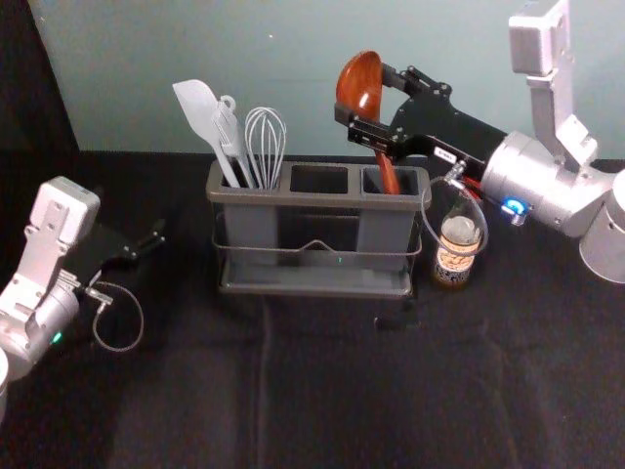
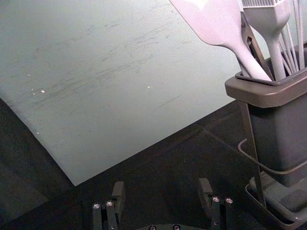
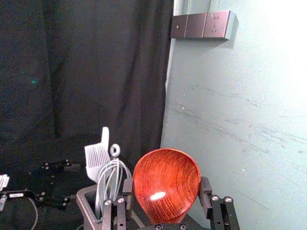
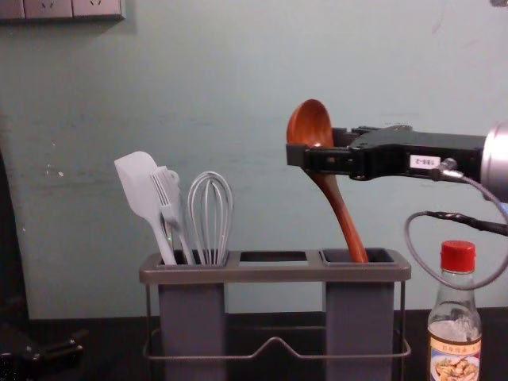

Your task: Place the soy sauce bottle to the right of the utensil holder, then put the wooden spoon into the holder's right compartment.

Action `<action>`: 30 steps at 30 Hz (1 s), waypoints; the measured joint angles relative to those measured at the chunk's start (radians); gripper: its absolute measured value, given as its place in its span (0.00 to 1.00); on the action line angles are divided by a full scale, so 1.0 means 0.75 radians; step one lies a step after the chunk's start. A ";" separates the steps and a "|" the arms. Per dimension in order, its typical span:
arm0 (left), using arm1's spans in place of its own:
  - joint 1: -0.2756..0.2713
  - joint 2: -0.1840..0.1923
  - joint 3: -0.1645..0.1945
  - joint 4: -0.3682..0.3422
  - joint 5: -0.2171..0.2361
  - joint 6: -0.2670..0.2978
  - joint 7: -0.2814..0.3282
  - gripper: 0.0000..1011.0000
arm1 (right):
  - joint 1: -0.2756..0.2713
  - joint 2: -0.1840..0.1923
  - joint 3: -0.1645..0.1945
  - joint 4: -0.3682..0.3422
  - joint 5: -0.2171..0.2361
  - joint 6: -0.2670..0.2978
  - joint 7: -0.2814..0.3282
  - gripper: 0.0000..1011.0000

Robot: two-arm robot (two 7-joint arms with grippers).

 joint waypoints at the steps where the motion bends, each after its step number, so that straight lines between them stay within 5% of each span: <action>1: 0.000 0.000 0.000 0.000 0.000 0.000 0.000 0.99 | -0.008 0.005 0.003 -0.012 0.000 0.003 -0.004 0.82; 15: 0.000 0.000 0.000 0.000 0.000 0.000 0.000 0.99 | -0.111 0.077 0.045 -0.133 -0.007 0.049 -0.051 0.82; 30: 0.000 0.000 0.000 0.000 0.000 0.000 0.000 0.99 | -0.124 0.064 0.048 -0.101 -0.026 0.062 -0.059 0.82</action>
